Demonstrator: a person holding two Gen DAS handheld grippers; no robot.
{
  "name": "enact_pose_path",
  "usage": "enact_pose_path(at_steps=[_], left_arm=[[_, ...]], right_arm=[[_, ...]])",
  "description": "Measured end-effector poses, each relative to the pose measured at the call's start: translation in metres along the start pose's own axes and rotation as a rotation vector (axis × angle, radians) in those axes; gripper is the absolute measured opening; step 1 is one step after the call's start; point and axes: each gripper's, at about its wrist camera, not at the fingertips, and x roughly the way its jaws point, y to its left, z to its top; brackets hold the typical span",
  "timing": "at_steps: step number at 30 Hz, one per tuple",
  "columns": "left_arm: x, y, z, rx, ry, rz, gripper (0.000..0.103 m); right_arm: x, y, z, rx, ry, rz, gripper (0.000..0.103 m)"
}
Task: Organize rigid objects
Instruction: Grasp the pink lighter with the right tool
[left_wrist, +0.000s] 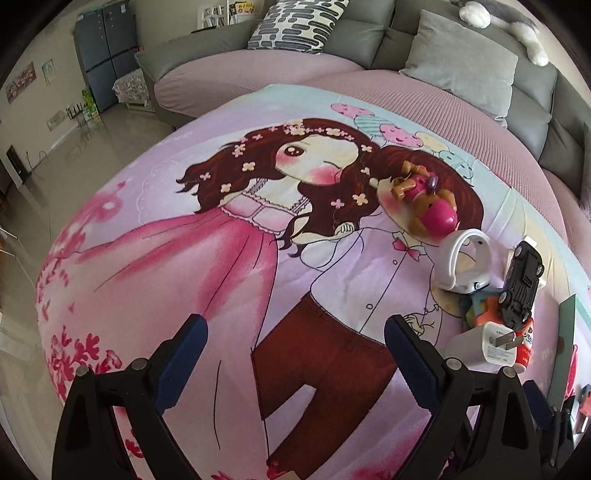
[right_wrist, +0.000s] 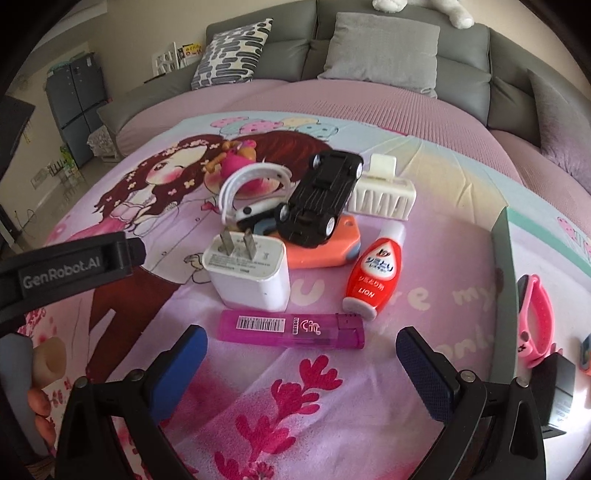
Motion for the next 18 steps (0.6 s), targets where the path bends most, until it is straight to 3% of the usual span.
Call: enact_pose_path(at_steps=[8,18], left_arm=[[0.0061,-0.0001,0.0007,0.006,0.027,-0.037,0.097],[0.0057,-0.0057,0.0011,0.018,0.032,-0.065,0.097]], right_arm=[[0.0087,0.0044,0.0026,-0.008,-0.006,-0.034,0.102],[0.0054,0.0028,0.0027,-0.012,-0.017,-0.038,0.085]])
